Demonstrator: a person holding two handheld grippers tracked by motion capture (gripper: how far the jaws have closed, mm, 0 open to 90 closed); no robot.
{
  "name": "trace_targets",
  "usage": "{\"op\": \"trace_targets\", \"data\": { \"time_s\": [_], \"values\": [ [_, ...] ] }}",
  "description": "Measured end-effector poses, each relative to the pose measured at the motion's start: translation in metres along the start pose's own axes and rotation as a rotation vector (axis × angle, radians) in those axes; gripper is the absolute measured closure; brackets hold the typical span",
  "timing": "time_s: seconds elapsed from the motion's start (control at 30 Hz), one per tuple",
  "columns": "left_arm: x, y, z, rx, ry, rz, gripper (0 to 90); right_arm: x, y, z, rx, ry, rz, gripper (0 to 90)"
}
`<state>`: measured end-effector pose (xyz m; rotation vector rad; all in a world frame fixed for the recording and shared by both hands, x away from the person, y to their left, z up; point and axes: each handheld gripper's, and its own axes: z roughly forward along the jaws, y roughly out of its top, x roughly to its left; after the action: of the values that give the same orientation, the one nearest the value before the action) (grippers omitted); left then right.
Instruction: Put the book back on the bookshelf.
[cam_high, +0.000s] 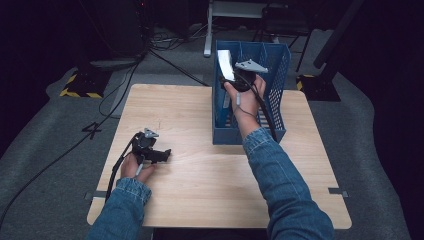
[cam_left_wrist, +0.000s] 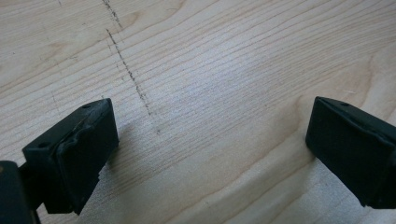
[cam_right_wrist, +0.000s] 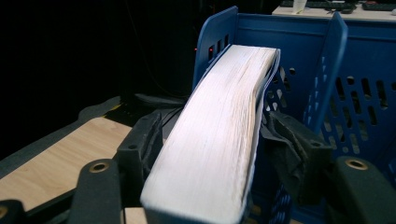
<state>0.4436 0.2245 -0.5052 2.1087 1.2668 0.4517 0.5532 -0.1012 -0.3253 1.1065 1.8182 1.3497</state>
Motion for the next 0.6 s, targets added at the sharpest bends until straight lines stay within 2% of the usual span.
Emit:
{"op": "trace_targets", "data": {
  "time_s": [0.1,0.37,0.5,0.6],
  "values": [
    [0.0,0.0,0.0,0.001,0.0,0.0,2.8,-0.003,0.001,-0.012,0.011,0.022,-0.023,37.3],
    [0.0,0.001,0.001,0.0,-0.002,0.003,2.3,-0.015,0.003,-0.061,0.015,0.094,-0.049,36.5],
    [0.0,0.001,0.001,0.001,-0.001,0.003,2.2,-0.02,-0.001,-0.084,0.031,0.123,-0.087,36.3],
    [0.0,0.001,0.001,0.001,0.001,0.008,2.2,-0.026,-0.005,-0.1,0.04,0.14,-0.094,36.3]
  ]
}}
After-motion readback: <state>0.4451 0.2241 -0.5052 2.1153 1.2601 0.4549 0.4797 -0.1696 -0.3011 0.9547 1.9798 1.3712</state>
